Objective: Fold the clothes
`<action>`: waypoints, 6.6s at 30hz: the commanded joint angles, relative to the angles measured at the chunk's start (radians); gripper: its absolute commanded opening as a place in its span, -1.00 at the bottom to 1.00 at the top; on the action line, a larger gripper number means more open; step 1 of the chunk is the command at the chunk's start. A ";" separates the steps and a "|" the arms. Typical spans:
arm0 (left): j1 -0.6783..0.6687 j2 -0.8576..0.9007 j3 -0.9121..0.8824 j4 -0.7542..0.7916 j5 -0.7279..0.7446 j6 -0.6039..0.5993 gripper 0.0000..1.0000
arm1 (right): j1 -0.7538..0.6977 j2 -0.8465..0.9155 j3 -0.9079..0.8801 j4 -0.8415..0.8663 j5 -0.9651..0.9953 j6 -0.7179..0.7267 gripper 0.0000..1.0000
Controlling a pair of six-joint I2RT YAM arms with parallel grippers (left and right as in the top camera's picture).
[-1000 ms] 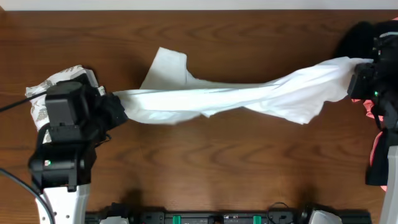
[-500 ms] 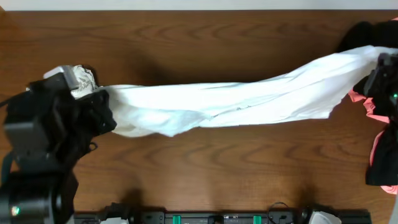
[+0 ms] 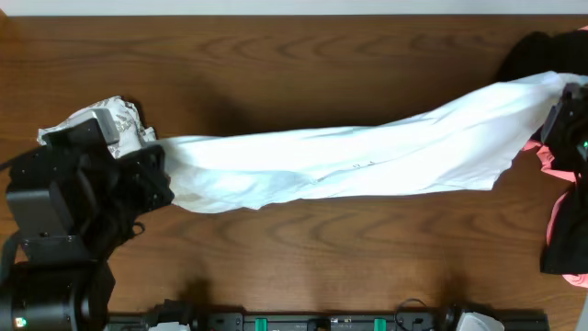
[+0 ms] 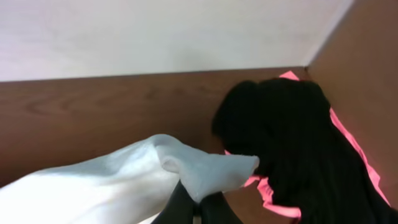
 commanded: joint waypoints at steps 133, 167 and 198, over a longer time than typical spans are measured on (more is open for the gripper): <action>-0.129 0.464 -0.570 0.119 0.304 0.094 -0.88 | -0.006 0.544 -0.573 0.209 -0.037 0.042 0.01; -0.129 0.464 -0.569 0.103 0.305 0.079 -0.88 | -0.007 0.544 -0.716 0.575 -0.034 0.042 -0.97; -0.013 0.308 0.111 -0.359 0.383 0.234 -0.88 | -0.106 -0.173 -0.282 0.072 -0.020 0.003 -0.98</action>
